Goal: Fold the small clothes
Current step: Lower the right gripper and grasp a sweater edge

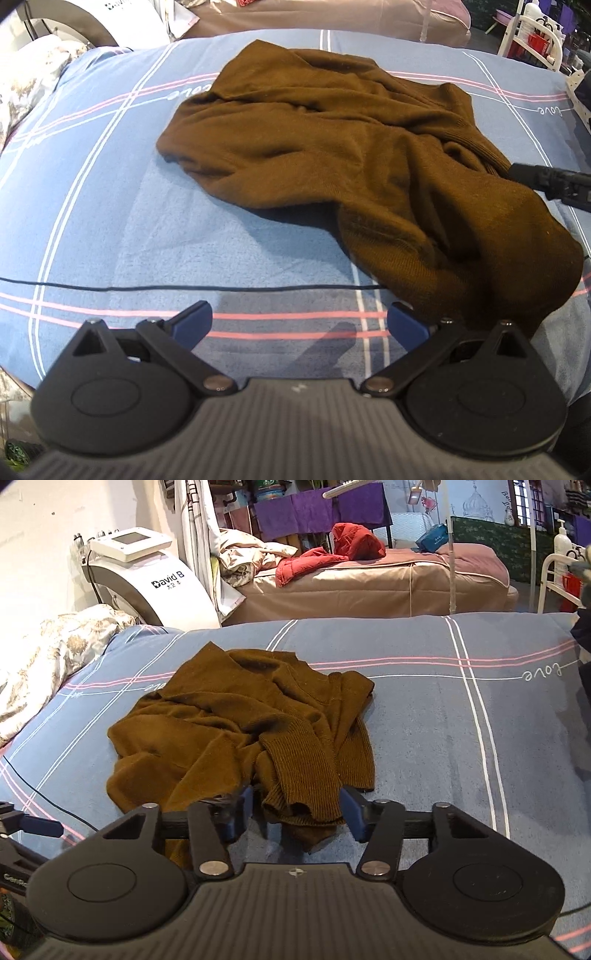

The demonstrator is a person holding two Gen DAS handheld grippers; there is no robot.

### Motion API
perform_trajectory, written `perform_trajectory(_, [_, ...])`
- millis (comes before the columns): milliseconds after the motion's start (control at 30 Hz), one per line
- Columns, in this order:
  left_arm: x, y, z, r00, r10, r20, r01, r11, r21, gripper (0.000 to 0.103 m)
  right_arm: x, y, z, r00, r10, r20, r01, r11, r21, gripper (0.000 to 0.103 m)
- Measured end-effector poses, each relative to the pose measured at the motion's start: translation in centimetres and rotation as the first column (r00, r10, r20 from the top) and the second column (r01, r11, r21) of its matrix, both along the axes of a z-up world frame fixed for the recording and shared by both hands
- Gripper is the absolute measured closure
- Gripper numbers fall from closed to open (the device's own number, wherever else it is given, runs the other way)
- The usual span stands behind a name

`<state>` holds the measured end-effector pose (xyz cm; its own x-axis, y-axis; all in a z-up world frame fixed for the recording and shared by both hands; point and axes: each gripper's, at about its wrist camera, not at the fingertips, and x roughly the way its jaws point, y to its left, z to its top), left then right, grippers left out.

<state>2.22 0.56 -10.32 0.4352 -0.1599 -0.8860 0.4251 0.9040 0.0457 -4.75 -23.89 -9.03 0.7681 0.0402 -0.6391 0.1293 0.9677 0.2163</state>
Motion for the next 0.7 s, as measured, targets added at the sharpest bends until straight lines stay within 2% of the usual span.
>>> perform_trajectory(100, [-0.1,-0.4,0.6,0.999,-0.032,0.026,0.032,0.999,-0.002,0.0,0.9,0.0,-0.8,0.999,-0.009,-0.047,0.008,0.999,-0.032,0.037])
perform_trajectory(167, [-0.1,-0.7,1.2,0.998,-0.054,0.033,0.055,0.998,-0.021,0.0,1.1,-0.1,-1.5,0.998,-0.005,-0.059,0.004,1.0,-0.02,0.042])
perform_trajectory(200, [0.0,-0.9,1.4,0.997,-0.065,0.035,0.066,0.997,-0.034,0.0,1.2,-0.2,-1.8,0.997,-0.005,-0.071,0.004,1.0,-0.016,0.051])
perform_trajectory(233, [0.0,-1.1,1.7,0.996,-0.075,0.038,0.077,0.996,-0.046,0.0,1.2,-0.2,-2.0,0.997,-0.005,-0.077,0.004,1.0,-0.013,0.069])
perform_trajectory(267, [0.1,-1.3,2.0,0.995,-0.086,0.04,0.088,0.994,-0.058,0.0,1.1,-0.2,-2.2,0.997,-0.003,-0.075,0.002,1.0,-0.008,0.079])
perform_trajectory(300, [0.1,-1.6,2.3,0.995,-0.095,0.043,0.098,0.993,-0.07,0.0,1.0,-0.2,-2.3,0.998,-0.003,-0.07,0.003,1.0,-0.006,0.092])
perform_trajectory(333, [0.2,-1.8,2.5,0.994,-0.102,0.045,0.105,0.991,-0.085,0.0,1.0,-0.1,-2.4,0.998,-0.008,-0.069,0.007,1.0,-0.006,0.098])
perform_trajectory(467, [1.1,-2.6,3.4,0.995,-0.101,0.021,0.104,0.977,-0.185,0.0,0.5,-0.5,-1.7,0.999,-0.027,-0.037,0.029,0.999,0.039,0.099])
perform_trajectory(633, [2.9,-3.2,4.6,0.997,-0.063,-0.038,0.047,0.939,-0.341,0.001,-0.3,-0.7,1.0,0.998,-0.015,0.053,0.002,0.975,0.224,0.099])
perform_trajectory(700, [3.7,-3.1,4.9,0.996,-0.049,-0.078,0.013,0.913,-0.407,0.004,-0.7,0.4,2.4,0.995,0.02,0.094,-0.044,0.965,0.258,0.099])
